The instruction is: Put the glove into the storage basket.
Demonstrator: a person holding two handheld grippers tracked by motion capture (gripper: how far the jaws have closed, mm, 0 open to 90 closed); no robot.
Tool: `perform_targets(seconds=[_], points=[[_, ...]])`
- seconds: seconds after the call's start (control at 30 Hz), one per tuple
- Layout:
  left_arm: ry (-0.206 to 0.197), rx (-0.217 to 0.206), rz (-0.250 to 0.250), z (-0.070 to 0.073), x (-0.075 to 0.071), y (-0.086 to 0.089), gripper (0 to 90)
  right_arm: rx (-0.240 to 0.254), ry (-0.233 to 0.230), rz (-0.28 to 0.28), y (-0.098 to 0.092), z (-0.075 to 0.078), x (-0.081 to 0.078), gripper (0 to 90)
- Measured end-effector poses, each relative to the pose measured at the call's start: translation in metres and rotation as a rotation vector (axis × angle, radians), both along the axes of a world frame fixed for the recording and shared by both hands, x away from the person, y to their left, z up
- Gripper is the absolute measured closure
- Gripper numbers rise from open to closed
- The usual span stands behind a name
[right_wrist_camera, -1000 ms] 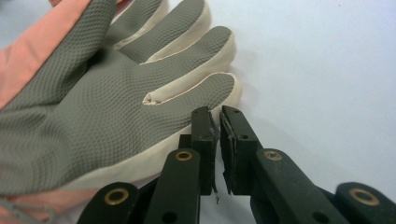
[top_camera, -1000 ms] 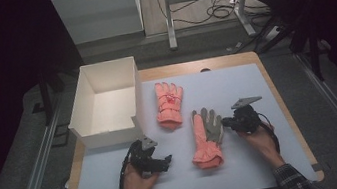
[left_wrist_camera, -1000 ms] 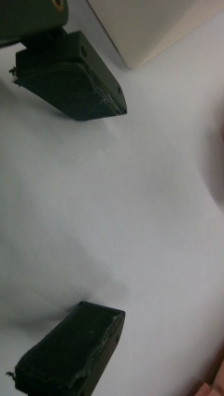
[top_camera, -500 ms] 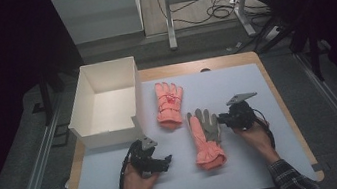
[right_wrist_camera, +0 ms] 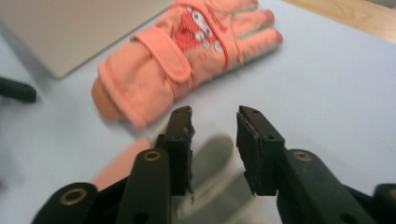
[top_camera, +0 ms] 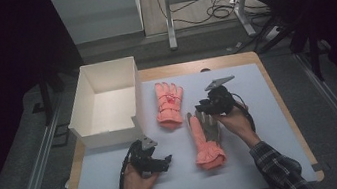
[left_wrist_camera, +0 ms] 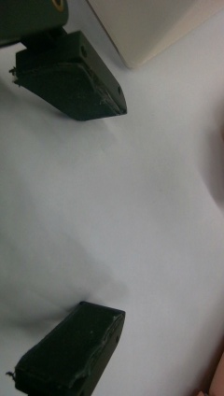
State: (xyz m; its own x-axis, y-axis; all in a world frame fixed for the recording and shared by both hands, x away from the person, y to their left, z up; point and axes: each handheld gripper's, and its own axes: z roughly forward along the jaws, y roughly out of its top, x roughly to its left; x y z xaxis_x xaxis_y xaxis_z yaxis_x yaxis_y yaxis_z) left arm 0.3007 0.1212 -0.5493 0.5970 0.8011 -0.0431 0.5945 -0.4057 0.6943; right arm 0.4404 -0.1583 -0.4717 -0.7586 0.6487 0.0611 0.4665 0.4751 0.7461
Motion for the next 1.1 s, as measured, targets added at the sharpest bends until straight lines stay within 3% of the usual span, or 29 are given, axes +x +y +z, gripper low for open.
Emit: perform_targets(seconds=[0.6, 0.87, 1.03, 1.1], points=[[0.0, -0.002, 0.001, 0.0, 0.0, 0.0, 4.5, -0.012, 0.027, 0.024, 0.068, -0.001, 0.054, 48.3], [0.0, -0.004, 0.001, 0.0, 0.0, 0.0, 4.5, -0.065, 0.041, 0.041, 0.094, -0.016, 0.072, 41.6], [-0.001, -0.004, 0.001, 0.0, 0.0, 0.0, 4.5, -0.124, 0.073, 0.043, 0.104, -0.028, 0.083, 42.0], [-0.001, -0.004, 0.001, 0.0, 0.0, 0.0, 4.5, -0.138, 0.095, 0.05, 0.106, -0.032, 0.086, 46.9]])
